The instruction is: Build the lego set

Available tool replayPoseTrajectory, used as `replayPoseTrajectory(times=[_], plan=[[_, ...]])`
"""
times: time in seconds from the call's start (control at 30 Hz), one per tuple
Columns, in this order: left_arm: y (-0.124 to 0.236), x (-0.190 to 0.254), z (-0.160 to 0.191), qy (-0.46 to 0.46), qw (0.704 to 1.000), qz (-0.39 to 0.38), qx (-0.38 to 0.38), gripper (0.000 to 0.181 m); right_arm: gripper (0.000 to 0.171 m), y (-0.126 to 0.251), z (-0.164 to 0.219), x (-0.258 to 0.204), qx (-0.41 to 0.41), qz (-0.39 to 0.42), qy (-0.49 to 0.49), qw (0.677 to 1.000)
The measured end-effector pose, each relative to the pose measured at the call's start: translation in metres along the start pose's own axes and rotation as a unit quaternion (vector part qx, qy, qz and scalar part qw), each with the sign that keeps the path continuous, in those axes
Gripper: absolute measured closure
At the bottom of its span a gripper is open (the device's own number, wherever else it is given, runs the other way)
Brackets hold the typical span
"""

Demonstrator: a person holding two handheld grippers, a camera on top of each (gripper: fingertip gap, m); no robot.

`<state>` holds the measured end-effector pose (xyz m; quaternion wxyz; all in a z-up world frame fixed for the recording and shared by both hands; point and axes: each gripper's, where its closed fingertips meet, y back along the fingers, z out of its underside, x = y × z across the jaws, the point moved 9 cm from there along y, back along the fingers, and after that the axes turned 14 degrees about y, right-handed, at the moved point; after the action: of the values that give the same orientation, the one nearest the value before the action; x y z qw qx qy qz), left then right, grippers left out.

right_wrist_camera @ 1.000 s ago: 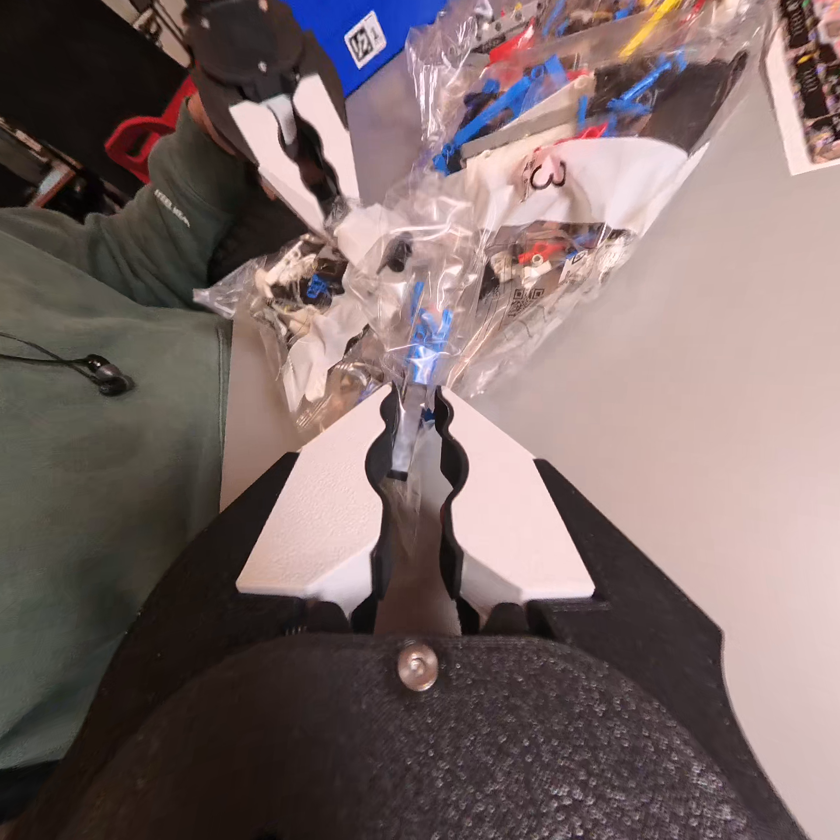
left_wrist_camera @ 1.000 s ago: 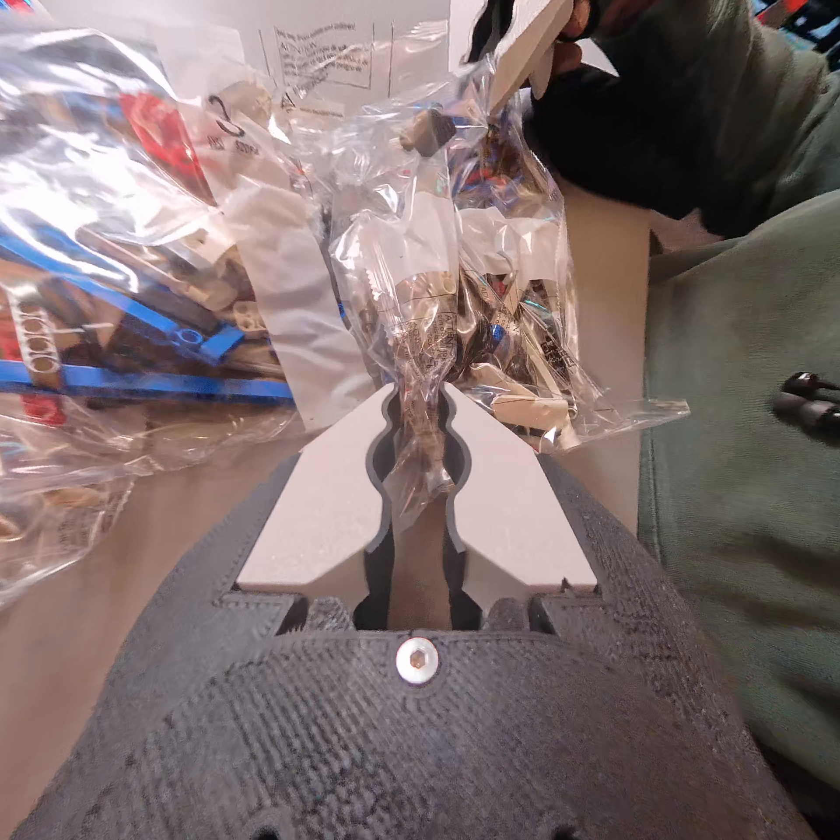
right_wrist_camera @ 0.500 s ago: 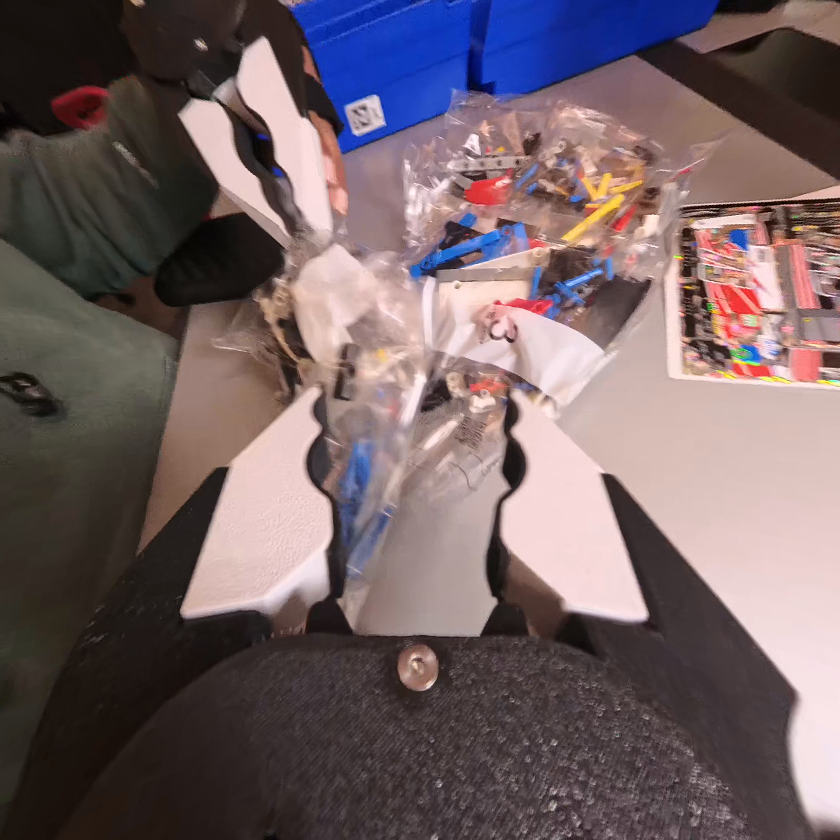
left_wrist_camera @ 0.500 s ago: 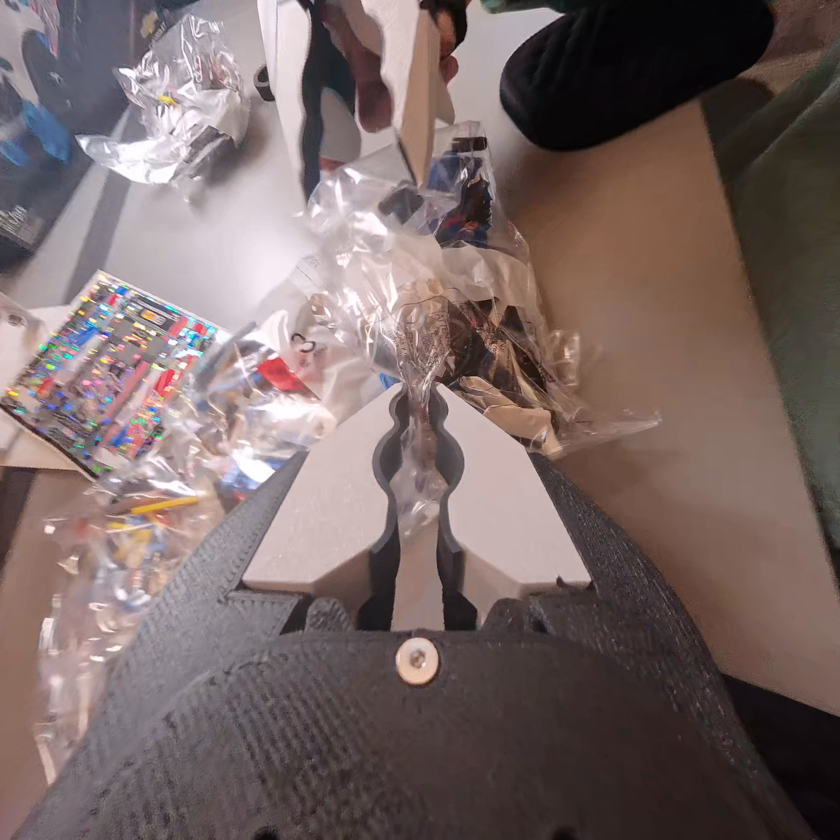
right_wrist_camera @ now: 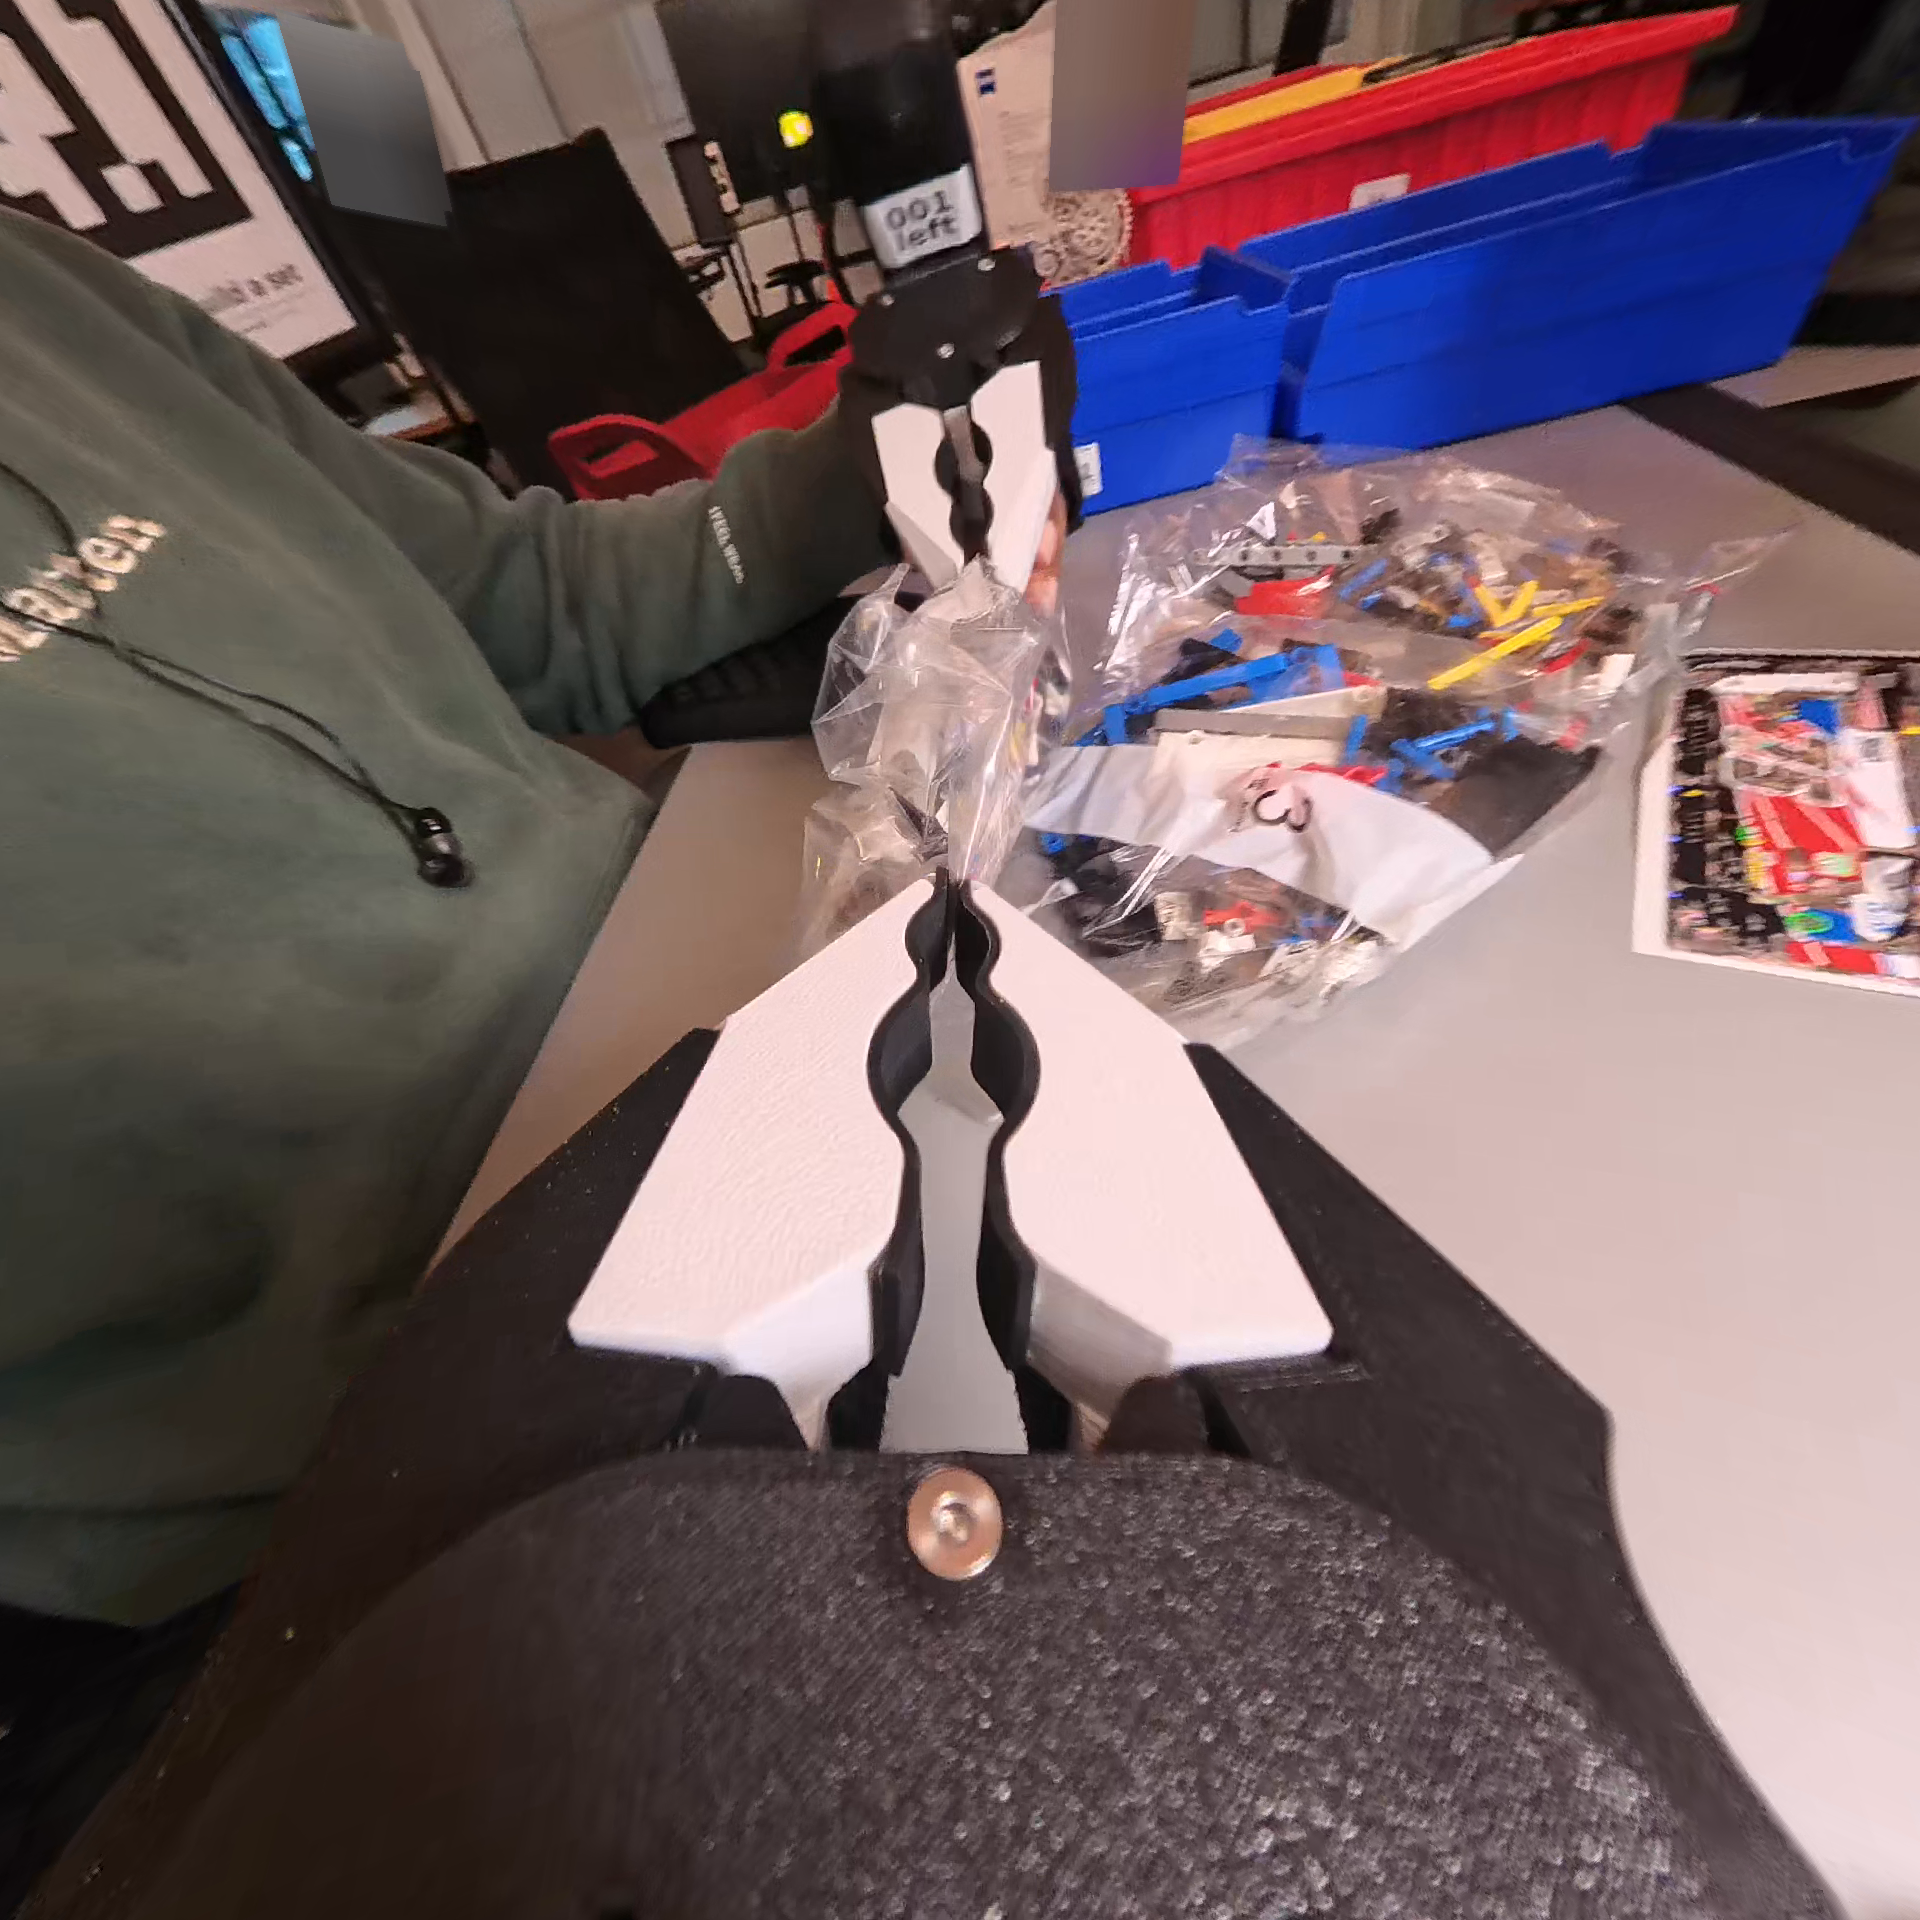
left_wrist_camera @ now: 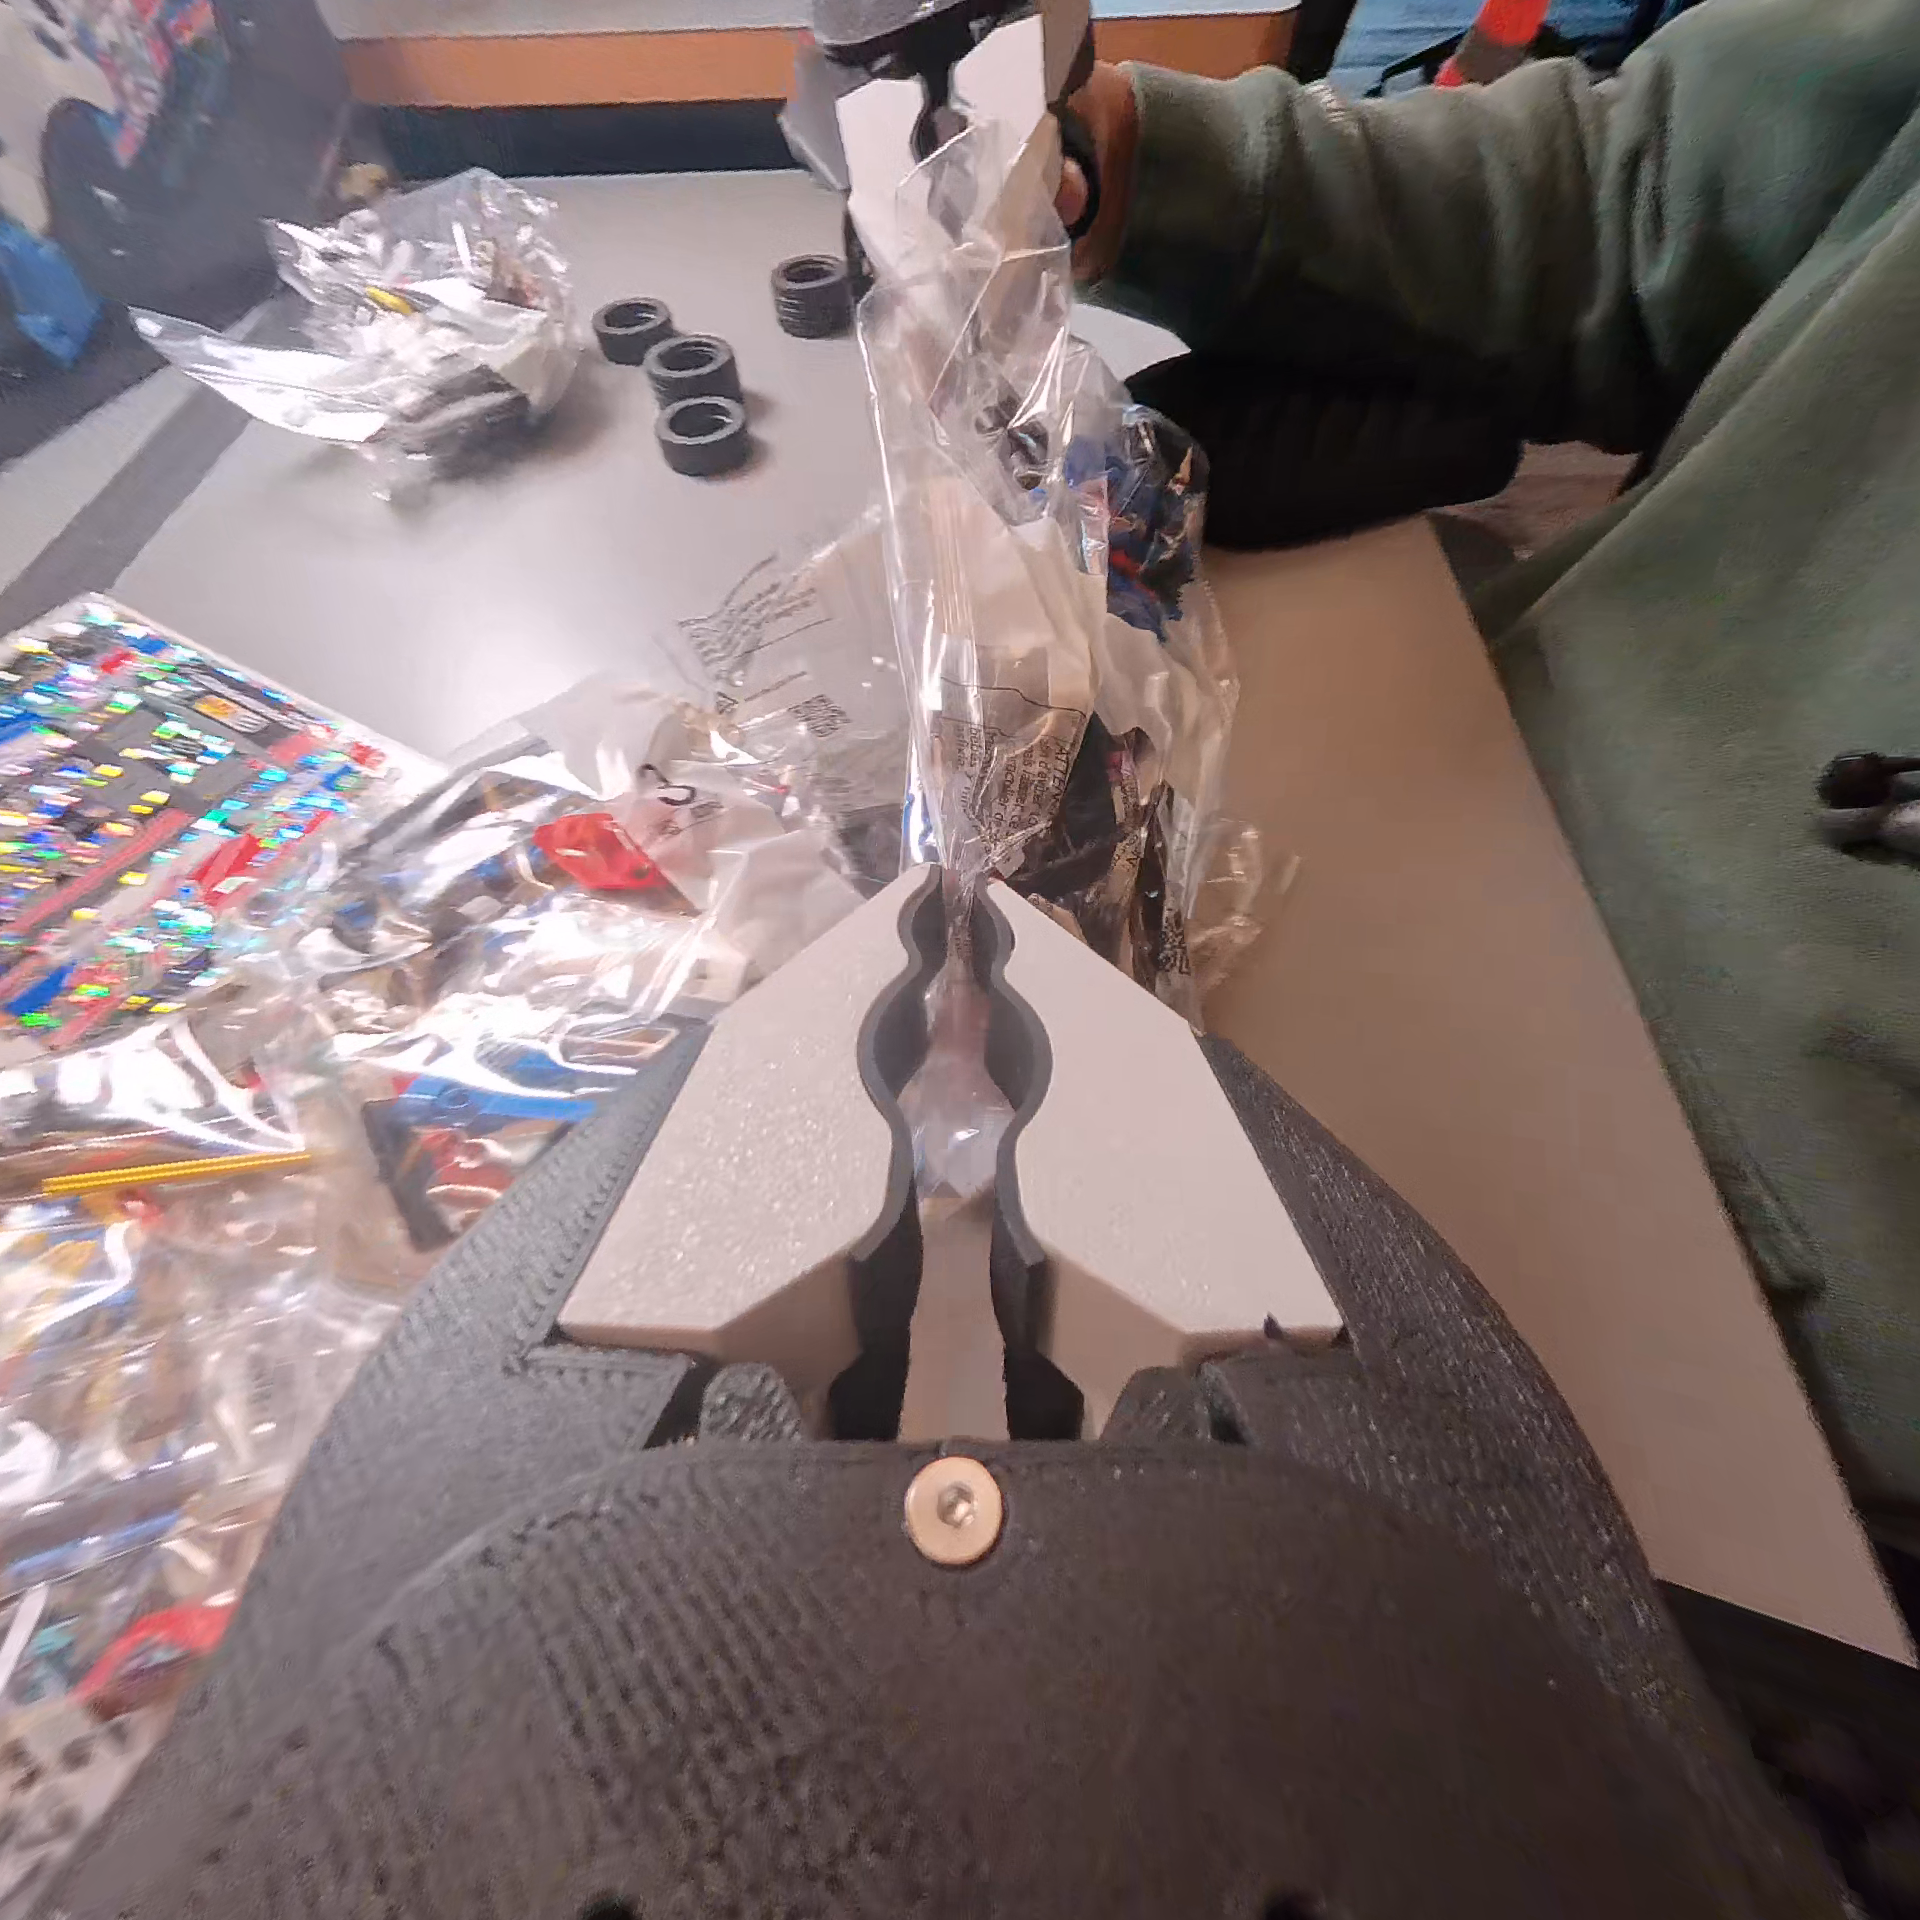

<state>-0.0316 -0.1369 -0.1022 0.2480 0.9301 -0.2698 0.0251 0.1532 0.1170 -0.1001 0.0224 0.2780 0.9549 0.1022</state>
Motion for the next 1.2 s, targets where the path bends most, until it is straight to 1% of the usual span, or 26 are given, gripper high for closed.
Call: replayPoseTrajectory(times=[0.13, 0.2, 0.27, 0.33, 0.43, 0.5, 0.57, 0.63, 0.7, 0.73, 0.77, 0.8, 0.83, 0.87, 0.9, 1.0, 1.07, 1.2], plan=[[0.001, 0.002, 0.010, 0.060, 0.997, 0.044, -0.029, 0.175, 0.171, -0.010, 0.011, -0.004, -0.036, -0.025, -0.033, 0.999], [0.000, -0.006, 0.018, 0.091, 0.995, 0.034, -0.030, 0.167, 0.171, -0.015, 0.016, -0.002, -0.049, -0.019, -0.040, 0.998], [0.001, -0.014, 0.026, 0.127, 0.991, 0.025, -0.019, 0.153, 0.171, -0.014, 0.023, 0.003, -0.067, -0.005, -0.058, 0.996], [0.003, -0.021, 0.032, 0.169, 0.985, 0.040, -0.026, 0.146, 0.171, -0.013, 0.032, 0.006, -0.081, -0.005, -0.081, 0.993], [0.002, -0.026, 0.041, 0.223, 0.971, 0.076, -0.036, 0.140, 0.164, -0.012, 0.035, 0.007, -0.081, -0.007, -0.096, 0.992], [-0.003, -0.024, 0.045, 0.242, 0.963, 0.103, -0.050, 0.136, 0.156, -0.013, 0.033, 0.007, -0.073, -0.006, -0.097, 0.993], [-0.009, -0.019, 0.047, 0.244, 0.960, 0.122, -0.061, 0.136, 0.137, -0.013, 0.031, 0.009, -0.065, 0.006, -0.100, 0.993], [-0.012, -0.016, 0.045, 0.234, 0.962, 0.128, -0.054, 0.141, 0.122, -0.013, 0.031, 0.012, -0.064, 0.026, -0.108, 0.992], [-0.015, -0.014, 0.042, 0.230, 0.963, 0.136, -0.044, 0.144, 0.112, -0.015, 0.031, 0.016, -0.058, 0.045, -0.111, 0.991], [-0.015, -0.014, 0.041, 0.230, 0.963, 0.136, -0.045, 0.149, 0.109, -0.015, 0.030, 0.018, -0.054, 0.055, -0.113, 0.991], [-0.015, -0.014, 0.041, 0.225, 0.964, 0.130, -0.048, 0.152, 0.111, -0.015, 0.030, 0.019, -0.053, 0.063, -0.115, 0.990], [-0.015, -0.013, 0.041, 0.215, 0.967, 0.124, -0.050, 0.157, 0.124, -0.014, 0.030, 0.022, -0.056, 0.078, -0.119, 0.988], [-0.015, -0.012, 0.040, 0.204, 0.970, 0.119, -0.051, 0.162, 0.151, -0.012, 0.032, 0.025, -0.065, 0.099, -0.125, 0.985], [-0.013, -0.012, 0.038, 0.194, 0.973, 0.115, -0.049, 0.167, 0.165, -0.009, 0.032, 0.026, -0.068, 0.102, -0.126, 0.984], [-0.010, -0.012, 0.037, 0.188, 0.975, 0.109, -0.047, 0.169, 0.169, -0.007, 0.032, 0.024, -0.061, 0.084, -0.123, 0.987], [0.005, -0.019, 0.033, 0.177, 0.980, 0.090, -0.020, 0.175, 0.171, -0.002, 0.022, 0.011, -0.041, 0.032, -0.078, 0.996], [0.015, -0.020, 0.029, 0.164, 0.983, 0.084, -0.007, 0.177, 0.171, -0.006, 0.018, 0.002, -0.041, 0.005, -0.057, 0.998], [0.023, -0.016, 0.027, 0.160, 0.982, 0.095, -0.006, 0.177, 0.171, -0.006, 0.021, 0.002, -0.037, -0.018, -0.074, 0.996]])
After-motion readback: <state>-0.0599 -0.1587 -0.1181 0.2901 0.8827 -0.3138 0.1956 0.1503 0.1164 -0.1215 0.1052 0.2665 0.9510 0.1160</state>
